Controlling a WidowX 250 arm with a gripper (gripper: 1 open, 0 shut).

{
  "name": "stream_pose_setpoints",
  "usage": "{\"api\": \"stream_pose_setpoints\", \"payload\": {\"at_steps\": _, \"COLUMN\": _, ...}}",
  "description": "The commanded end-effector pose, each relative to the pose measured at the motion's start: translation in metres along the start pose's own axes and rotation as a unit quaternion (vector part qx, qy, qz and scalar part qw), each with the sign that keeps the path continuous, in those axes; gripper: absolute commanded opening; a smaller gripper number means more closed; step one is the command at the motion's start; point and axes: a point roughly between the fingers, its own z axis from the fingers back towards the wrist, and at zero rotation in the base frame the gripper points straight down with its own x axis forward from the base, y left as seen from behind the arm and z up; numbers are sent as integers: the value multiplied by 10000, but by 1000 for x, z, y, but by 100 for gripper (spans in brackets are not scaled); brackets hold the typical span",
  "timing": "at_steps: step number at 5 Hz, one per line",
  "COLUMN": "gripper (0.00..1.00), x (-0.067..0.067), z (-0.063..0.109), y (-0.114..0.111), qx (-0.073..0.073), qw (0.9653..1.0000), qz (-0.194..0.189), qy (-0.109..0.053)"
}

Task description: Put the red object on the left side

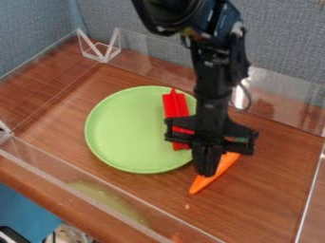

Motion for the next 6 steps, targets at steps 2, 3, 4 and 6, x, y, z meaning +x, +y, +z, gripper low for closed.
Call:
{"api": "stream_pose_setpoints", "payload": {"at_steps": 2, "gripper": 0, "x": 26, "z": 26, "y": 3, "qx": -294, "qw": 9983, "qz": 308, "qy": -403}}
{"api": "stream_pose_setpoints", "payload": {"at_steps": 3, "gripper": 0, "x": 38, "z": 25, "y": 11, "qx": -384, "qw": 9972, "qz": 516, "qy": -393}}
{"api": "stream_pose_setpoints", "payload": {"at_steps": 4, "gripper": 0, "x": 46, "z": 22, "y": 13, "qx": -438, "qw": 9963, "qz": 604, "qy": -417}}
{"api": "stream_pose_setpoints", "payload": {"at_steps": 6, "gripper": 0, "x": 56, "z": 19, "y": 16, "qx": -518, "qw": 9949, "qz": 732, "qy": -457}}
